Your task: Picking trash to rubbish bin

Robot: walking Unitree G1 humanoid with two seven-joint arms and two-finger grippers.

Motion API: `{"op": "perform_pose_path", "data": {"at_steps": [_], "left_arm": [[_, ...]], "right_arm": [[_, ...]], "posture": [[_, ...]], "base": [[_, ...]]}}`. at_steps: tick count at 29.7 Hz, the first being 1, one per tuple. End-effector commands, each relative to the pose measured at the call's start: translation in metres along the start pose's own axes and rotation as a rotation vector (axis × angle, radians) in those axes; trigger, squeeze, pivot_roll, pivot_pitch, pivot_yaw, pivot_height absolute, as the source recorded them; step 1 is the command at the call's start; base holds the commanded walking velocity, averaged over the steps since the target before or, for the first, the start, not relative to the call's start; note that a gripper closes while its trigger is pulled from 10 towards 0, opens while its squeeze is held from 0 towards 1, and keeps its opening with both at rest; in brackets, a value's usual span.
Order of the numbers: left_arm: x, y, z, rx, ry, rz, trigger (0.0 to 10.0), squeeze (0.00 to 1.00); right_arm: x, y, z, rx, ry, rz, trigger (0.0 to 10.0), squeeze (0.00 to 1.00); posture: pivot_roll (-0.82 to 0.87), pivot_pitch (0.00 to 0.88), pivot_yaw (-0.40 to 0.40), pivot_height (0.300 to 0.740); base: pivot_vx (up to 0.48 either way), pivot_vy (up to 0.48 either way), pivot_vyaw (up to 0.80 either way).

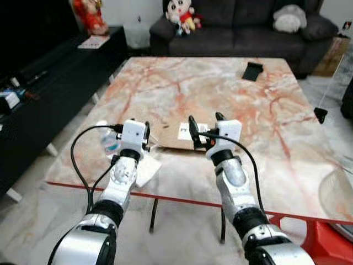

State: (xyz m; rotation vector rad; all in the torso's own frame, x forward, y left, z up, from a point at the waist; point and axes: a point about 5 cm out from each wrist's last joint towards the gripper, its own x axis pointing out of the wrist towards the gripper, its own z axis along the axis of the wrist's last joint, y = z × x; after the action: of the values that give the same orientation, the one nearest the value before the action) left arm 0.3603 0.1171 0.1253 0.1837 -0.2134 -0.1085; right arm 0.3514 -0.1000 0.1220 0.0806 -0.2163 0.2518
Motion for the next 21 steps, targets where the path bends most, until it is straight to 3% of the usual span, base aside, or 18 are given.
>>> {"op": "perform_pose_path", "data": {"at_steps": [1,7,16,17,21], "left_arm": [[0.003,0.000,0.004,-0.006,-0.013,-0.027,10.0,0.00],[0.000,-0.007,0.006,0.055,-0.045,-0.078,10.0,0.00],[0.002,0.001,-0.003,0.130,0.046,-0.153,10.0,0.00],[0.003,0.003,-0.004,0.136,0.060,-0.161,10.0,1.00],[0.007,0.013,-0.004,0.177,0.080,-0.160,10.0,1.00]], "right_arm": [[0.004,0.000,0.006,0.004,-0.023,-0.005,10.0,0.00],[0.004,0.000,0.006,0.007,-0.022,-0.002,10.0,0.00],[0.004,0.000,0.005,0.004,-0.015,0.003,10.0,0.00],[0.004,0.000,0.005,0.004,-0.015,0.003,10.0,0.00],[0.004,-0.001,0.004,-0.005,-0.004,-0.005,10.0,0.00]], "posture": [[-0.05,0.000,0.037,0.740],[-0.05,0.000,0.039,0.740],[-0.05,0.000,0.039,0.740],[-0.05,0.000,0.039,0.740],[-0.05,0.002,0.036,0.740]], "base": [[0.352,0.000,0.00],[0.095,0.000,0.00],[0.000,0.000,0.00],[0.000,0.000,0.00],[0.000,0.000,0.00]]}}
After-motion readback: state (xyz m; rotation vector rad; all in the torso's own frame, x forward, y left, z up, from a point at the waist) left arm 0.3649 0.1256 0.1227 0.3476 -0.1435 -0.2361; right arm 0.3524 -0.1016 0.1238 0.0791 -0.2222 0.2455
